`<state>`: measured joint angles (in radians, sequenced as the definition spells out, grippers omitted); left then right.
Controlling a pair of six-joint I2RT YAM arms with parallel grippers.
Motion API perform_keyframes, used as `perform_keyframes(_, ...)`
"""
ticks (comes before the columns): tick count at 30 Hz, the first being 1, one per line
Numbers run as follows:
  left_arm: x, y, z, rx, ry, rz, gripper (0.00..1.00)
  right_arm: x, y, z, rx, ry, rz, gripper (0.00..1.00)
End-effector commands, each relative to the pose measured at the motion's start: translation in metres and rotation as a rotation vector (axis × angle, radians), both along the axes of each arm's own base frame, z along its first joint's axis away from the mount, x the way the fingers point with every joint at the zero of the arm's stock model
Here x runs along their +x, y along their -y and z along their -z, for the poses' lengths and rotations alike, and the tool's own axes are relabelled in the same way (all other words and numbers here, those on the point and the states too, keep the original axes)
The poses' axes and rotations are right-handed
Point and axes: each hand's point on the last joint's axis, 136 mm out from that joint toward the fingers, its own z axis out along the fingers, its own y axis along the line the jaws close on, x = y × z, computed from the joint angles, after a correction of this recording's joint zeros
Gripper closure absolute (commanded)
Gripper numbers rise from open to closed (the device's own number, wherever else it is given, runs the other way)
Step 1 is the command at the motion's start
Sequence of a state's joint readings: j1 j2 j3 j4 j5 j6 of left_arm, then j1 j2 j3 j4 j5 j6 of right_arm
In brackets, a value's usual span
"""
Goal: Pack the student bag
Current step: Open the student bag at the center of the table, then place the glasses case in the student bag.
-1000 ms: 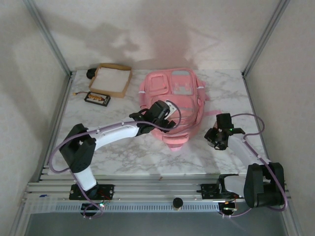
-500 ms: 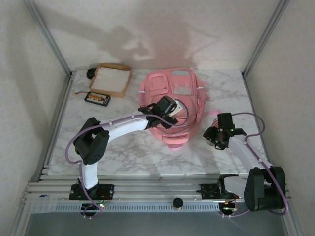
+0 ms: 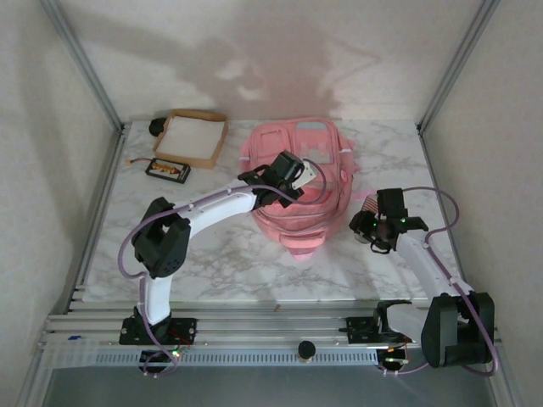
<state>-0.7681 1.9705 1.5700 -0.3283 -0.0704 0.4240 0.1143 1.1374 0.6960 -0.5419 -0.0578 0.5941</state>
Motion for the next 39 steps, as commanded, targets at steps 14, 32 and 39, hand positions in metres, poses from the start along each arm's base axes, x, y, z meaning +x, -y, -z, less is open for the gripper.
perform_keyframes(14,-0.011,0.030,-0.032,-0.222,-0.061,-0.051,1.00,0.008,-0.042,-0.060,0.093,0.094,-0.187,0.52)
perform_keyframes(32,-0.021,0.080,-0.123,-0.534,-0.098,-0.119,1.00,0.004,-0.125,-0.113,0.206,0.210,-0.517,0.54)
perform_keyframes(39,-0.019,0.076,-0.134,-0.577,-0.107,-0.174,1.00,0.036,-0.145,-0.121,0.199,0.253,-0.514,0.51)
